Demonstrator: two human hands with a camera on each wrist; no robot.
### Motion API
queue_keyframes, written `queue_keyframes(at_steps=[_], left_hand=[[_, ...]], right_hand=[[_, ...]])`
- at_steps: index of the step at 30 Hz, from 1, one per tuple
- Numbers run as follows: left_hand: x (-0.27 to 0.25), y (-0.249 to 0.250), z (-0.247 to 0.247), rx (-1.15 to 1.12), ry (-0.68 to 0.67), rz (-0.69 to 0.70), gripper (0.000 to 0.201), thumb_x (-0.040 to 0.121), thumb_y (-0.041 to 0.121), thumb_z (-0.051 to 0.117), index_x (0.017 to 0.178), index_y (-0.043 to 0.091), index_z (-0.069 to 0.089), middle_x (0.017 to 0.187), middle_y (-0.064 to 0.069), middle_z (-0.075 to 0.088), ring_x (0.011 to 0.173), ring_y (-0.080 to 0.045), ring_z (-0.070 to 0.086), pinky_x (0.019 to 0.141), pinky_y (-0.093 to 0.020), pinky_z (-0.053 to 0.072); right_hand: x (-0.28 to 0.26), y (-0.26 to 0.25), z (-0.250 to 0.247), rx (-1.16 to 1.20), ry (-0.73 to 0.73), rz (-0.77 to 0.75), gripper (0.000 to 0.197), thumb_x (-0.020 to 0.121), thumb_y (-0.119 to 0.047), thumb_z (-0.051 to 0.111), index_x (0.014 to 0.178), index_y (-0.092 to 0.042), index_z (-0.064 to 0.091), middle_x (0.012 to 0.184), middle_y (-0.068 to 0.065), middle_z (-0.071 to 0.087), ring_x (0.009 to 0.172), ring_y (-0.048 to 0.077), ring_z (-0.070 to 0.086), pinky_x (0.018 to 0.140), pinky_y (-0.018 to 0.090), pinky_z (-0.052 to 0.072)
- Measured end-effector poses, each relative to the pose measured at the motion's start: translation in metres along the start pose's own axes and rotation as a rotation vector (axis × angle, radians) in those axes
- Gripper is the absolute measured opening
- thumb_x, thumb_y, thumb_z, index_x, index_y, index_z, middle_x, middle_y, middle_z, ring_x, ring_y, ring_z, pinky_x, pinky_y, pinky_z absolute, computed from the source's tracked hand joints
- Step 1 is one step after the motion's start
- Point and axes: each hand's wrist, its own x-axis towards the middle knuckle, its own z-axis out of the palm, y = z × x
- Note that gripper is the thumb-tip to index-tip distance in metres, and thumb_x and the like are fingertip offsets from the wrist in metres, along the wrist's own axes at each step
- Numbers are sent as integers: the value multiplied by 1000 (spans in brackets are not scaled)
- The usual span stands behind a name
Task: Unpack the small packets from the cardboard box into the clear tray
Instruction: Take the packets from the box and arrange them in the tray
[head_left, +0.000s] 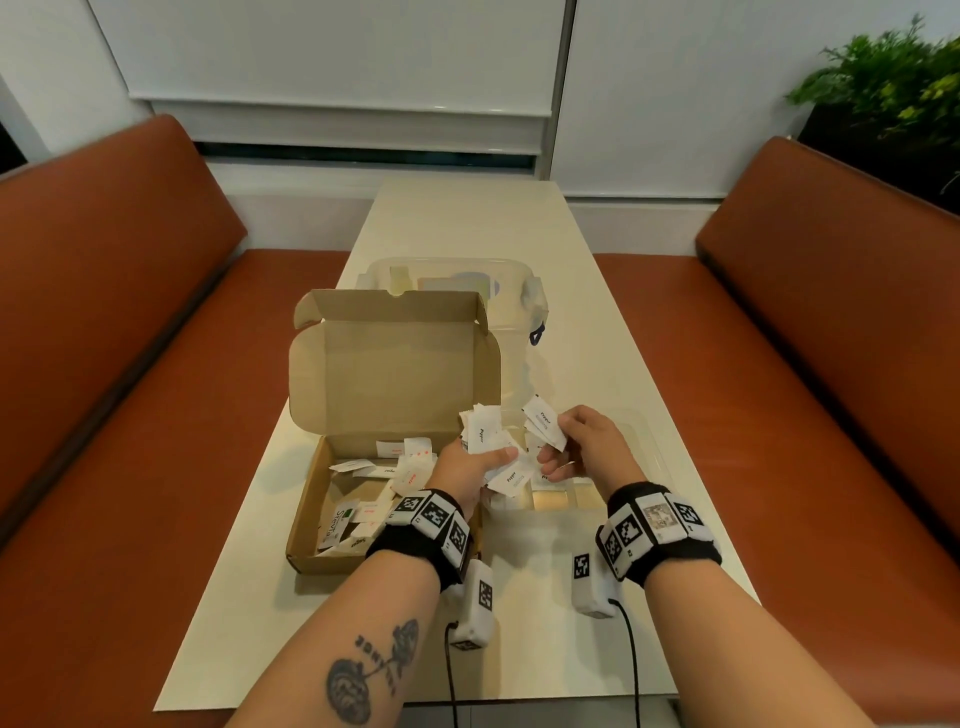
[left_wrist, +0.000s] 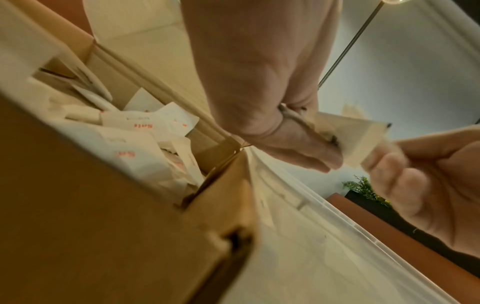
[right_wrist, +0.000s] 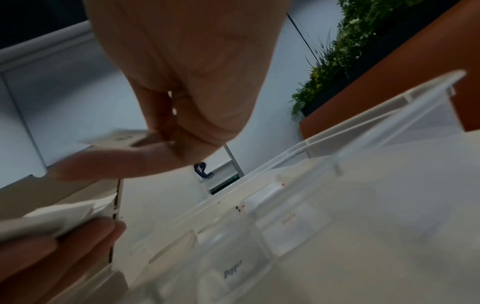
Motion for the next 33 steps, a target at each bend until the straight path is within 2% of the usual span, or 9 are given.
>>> queue_keyframes(at_steps=[2,5,9,12,17,21,26,30,33], left_hand=[[0,0,0,-12,-1,7,26,84,-4,65,108,4,61,96,-13,67,79,-24,65,55,-26,51],[1,0,1,-15,1,23,27,84,-3,64,111,1,61,96,-14,67,77,-24,65,59,-28,51],[1,-1,3,-36,-5,39,28,86,-3,61,114,-2,61,99,-15,66,79,-24,64,64,-30,51],[1,-1,4,-37,-2,38,32,89,-2,59,120,-6,57,104,-18,64,82,-26,64,59,-28,52],[0,0,5,-21,-23,22,32,90,4,60,122,3,58,108,-17,66,86,-27,66,52,-27,54],[1,0,4,33,-44,11,37,89,4,62,125,9,56,118,-17,65,106,-36,63,69,-39,57],[2,-2,3,20,-54,4,36,87,0,63,122,9,57,117,-18,65,106,-37,64,82,-49,55],[5,-3,3,-44,-16,-17,36,87,-4,61,121,6,56,112,-15,67,97,-32,68,71,-43,60],[5,-2,4,-94,-4,-25,37,87,-5,61,123,4,55,111,-15,66,95,-31,68,63,-37,61]], right_hand=[[-4,-2,1,-2,-106,38,22,100,-12,36,86,-3,51,56,18,63,40,25,58,41,25,50],[-9,-1,6,-16,-221,101,22,101,-15,36,87,-4,51,58,20,64,42,27,61,42,27,53],[-12,4,9,19,-237,146,21,101,-17,35,92,-5,49,66,23,67,51,30,67,49,31,58],[-9,6,9,41,-195,134,22,102,-17,35,89,-6,48,65,21,68,51,28,67,50,31,58],[-6,9,6,52,-154,112,23,102,-14,34,88,-5,49,67,22,68,54,28,68,52,31,59],[-4,10,4,54,-135,106,23,102,-15,34,87,-6,49,72,24,69,58,29,68,56,33,60],[-4,11,5,3,-72,69,20,100,-13,42,85,-5,52,76,18,70,57,25,69,50,29,57],[3,14,-3,-204,144,-65,16,95,-14,53,85,-3,58,73,9,65,48,16,60,44,23,51],[6,14,-8,-166,219,-83,12,91,-12,59,83,-3,59,73,8,68,49,17,65,49,23,55]])
